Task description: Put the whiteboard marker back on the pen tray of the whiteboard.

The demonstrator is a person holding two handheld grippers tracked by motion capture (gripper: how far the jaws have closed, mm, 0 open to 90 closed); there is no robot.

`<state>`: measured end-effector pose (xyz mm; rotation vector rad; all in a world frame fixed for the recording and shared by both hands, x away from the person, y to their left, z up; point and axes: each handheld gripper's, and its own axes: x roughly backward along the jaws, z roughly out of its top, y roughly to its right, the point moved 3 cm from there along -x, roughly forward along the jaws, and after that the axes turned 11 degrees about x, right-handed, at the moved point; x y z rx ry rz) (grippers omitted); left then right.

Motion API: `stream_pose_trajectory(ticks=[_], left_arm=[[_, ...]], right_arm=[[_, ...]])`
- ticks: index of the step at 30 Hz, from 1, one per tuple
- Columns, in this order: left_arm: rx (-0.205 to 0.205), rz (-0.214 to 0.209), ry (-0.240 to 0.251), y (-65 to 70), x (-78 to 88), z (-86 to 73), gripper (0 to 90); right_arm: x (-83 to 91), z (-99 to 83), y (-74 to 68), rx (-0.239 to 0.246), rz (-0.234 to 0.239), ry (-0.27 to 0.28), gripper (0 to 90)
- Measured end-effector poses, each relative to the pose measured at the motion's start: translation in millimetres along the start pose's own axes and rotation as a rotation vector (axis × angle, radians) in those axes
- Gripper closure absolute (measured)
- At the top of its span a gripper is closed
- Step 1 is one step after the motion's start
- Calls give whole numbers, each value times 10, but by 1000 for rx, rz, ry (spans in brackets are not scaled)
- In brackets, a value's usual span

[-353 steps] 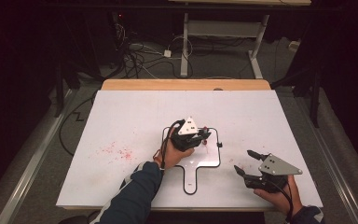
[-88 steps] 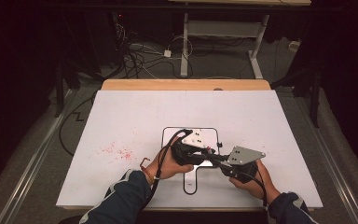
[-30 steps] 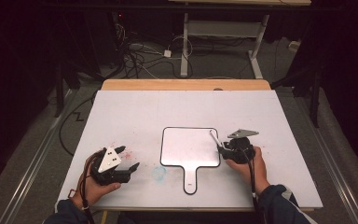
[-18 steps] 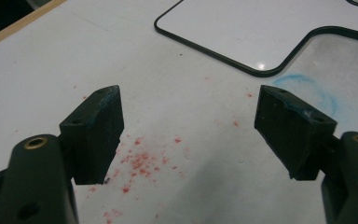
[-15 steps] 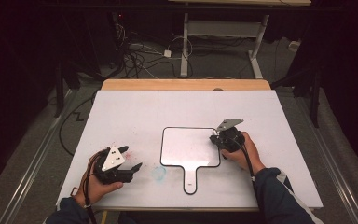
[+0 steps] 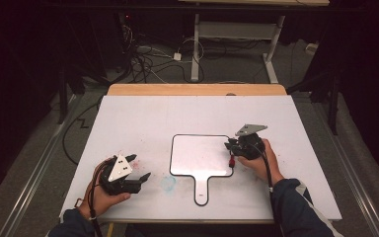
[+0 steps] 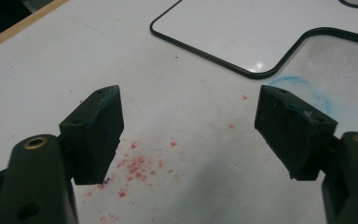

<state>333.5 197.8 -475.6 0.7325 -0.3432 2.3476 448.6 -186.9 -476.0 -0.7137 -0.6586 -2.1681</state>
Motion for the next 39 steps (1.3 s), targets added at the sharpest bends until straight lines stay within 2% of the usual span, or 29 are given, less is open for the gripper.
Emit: stream_pose_trajectory(ticks=[2,5,12,15,19,23,25,29,31,37,39], left_arm=[[1,2,-1,-3,2,-3,229],[-4,-4,-1,6,11,-6,229],[-5,-3,2,6,9,5,228],[-3,3,7,-4,17,9,228],[1,14,10,-21,22,6,216],[-1,18,7,-19,19,4,216],[4,15,-1,-10,16,-3,216],[-6,21,2,-18,2,2,216],[-11,25,-2,-17,-12,1,215],[-15,23,-22,9,-39,-12,213],[-15,24,-20,13,-40,-14,211]], right_arm=[[34,-9,-13,0,13,14,736],[74,-61,-79,33,38,-12,745],[171,-109,-95,34,24,3,729],[243,-107,-101,32,17,32,672],[446,-90,-155,79,-29,112,562],[681,-113,-207,93,-90,184,454],[799,-155,-233,94,-113,219,413],[1027,-290,-271,104,-180,251,333],[1123,-378,-281,81,-201,281,286],[1258,-624,-317,51,-269,267,242],[1275,-681,-327,45,-274,262,237]])
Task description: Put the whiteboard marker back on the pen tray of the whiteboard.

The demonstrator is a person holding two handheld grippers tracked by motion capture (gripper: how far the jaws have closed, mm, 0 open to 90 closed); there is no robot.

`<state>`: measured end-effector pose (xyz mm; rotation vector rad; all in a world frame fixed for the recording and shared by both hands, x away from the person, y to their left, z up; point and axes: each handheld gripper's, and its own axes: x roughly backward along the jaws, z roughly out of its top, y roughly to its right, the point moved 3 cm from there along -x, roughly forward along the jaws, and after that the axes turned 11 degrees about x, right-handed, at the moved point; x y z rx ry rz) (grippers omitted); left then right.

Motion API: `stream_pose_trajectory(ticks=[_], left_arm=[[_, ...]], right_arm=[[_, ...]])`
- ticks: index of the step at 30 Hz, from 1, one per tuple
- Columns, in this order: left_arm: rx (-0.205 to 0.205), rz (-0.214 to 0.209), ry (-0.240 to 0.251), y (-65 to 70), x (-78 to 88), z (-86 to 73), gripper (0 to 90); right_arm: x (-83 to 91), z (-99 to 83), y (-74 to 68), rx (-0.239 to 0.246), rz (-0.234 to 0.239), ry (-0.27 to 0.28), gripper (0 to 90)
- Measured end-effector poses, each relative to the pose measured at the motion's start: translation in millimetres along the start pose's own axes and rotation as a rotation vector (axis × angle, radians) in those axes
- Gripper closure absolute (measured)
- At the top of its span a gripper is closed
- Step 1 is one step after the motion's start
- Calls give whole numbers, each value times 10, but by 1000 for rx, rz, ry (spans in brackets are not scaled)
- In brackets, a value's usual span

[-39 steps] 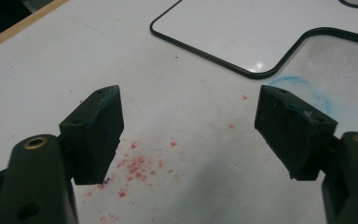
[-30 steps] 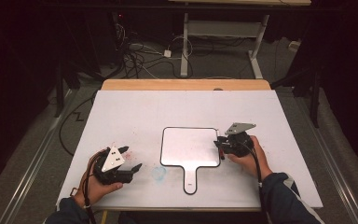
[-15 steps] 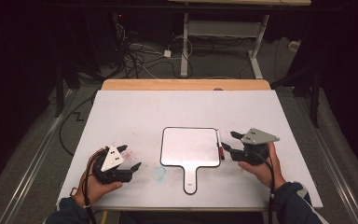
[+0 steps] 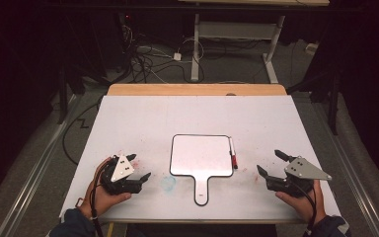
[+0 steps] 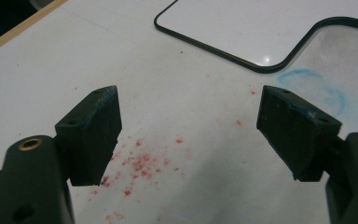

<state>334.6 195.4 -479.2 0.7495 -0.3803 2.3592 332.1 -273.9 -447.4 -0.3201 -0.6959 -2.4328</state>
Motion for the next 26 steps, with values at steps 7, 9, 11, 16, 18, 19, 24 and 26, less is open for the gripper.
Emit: stream_pose_trajectory(ticks=[7,9,11,16,18,19,24,26], left_arm=[[0,0,7,-2,24,-9,211],[3,0,8,-8,24,-8,211],[5,-1,6,-11,16,-6,210],[0,-3,-3,-3,-3,-2,210],[3,-5,-3,-3,-7,-1,210],[2,-4,-5,-4,-10,-1,210],[-2,-5,-9,-3,-17,4,210],[3,-4,-7,-10,-22,8,210]], right_arm=[[49,17,-23,0,-14,9,227],[45,25,-34,5,-19,8,227],[40,25,-40,11,-11,11,227],[31,12,-40,13,-11,2,225],[34,11,-37,9,-9,6,226],[34,12,-37,8,-10,4,227],[31,10,-52,15,-1,0,231],[32,11,-50,17,-2,0,228]])
